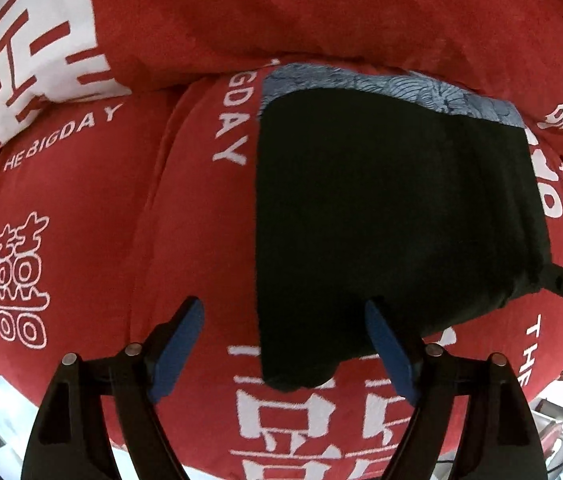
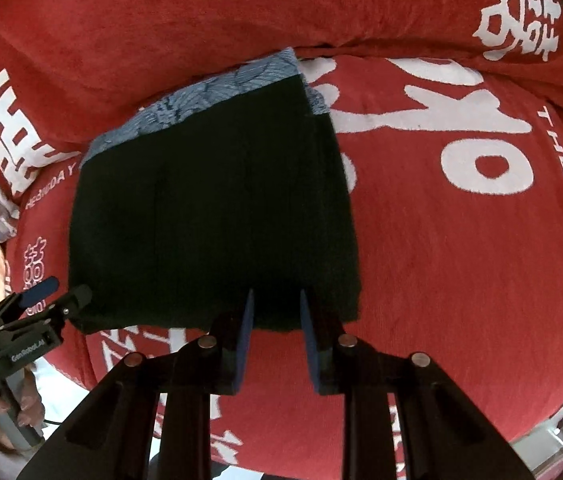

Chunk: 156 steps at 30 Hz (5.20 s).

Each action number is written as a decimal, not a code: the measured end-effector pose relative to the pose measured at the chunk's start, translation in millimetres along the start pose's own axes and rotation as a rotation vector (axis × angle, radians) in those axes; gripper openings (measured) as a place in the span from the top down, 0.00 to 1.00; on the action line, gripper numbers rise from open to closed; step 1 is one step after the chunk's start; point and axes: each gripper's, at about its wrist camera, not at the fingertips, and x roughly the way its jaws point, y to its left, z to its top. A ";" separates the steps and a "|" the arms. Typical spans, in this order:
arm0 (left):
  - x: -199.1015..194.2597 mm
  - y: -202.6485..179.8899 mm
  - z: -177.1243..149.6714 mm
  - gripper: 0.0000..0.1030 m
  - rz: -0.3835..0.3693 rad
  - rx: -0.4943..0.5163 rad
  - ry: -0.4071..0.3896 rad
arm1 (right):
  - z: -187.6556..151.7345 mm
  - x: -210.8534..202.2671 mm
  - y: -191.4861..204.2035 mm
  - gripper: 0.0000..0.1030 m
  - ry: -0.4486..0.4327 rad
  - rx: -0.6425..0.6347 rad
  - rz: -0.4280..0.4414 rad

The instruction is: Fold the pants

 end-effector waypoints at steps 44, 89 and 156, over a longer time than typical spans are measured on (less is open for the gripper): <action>5.9 27.4 52.8 0.00 0.042 -0.066 0.006 | 32.1 -6.4 -11.4 0.14 0.006 0.031 -0.003; 71.2 49.6 75.9 0.00 -0.371 -0.099 0.120 | 87.4 70.2 -85.0 0.14 0.238 0.020 0.487; -16.0 46.4 -79.4 0.03 -0.008 0.085 0.110 | -39.5 -1.7 -7.8 0.22 0.172 0.118 0.109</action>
